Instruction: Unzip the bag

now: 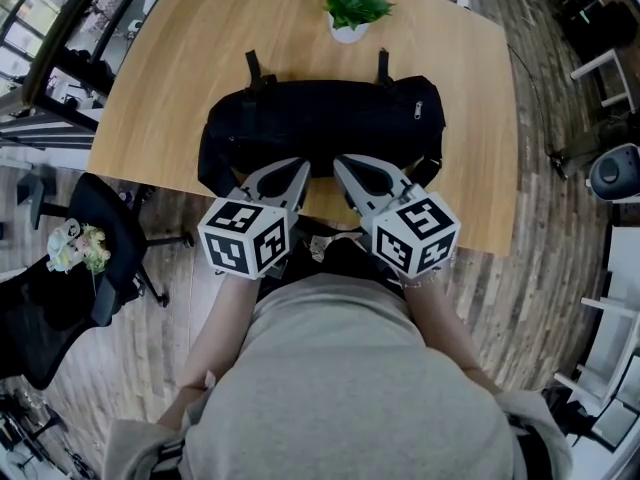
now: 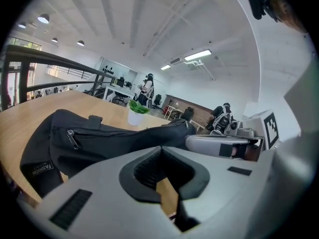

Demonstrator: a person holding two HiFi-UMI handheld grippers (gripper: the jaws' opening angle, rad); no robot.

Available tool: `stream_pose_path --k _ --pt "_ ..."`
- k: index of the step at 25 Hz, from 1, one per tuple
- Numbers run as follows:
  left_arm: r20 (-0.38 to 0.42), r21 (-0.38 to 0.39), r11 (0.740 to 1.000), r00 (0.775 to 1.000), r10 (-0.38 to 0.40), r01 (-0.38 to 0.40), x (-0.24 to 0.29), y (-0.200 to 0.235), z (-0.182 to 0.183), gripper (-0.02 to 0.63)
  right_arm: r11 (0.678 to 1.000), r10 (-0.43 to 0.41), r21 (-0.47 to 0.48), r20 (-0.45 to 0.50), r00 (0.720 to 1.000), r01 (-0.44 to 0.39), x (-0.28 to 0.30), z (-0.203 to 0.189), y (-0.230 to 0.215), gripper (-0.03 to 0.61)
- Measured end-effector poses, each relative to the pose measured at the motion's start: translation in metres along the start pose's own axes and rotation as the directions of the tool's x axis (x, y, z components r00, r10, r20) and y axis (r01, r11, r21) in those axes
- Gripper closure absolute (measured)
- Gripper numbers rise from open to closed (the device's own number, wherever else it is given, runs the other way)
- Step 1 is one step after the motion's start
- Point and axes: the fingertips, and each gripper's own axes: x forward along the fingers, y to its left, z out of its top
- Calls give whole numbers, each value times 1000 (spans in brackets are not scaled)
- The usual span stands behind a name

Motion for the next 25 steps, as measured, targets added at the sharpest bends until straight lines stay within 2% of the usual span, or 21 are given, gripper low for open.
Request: stream_pose_path --k 19,25 --pt "-69 43 999 997 -20 23 4 -9 -16 594 1000 0 -25 -44 999 -1 3 -10 3 572" --pt "-80 48 999 997 -5 9 1 -10 -20 594 1000 9 -24 -55 998 -10 1 -16 9 572"
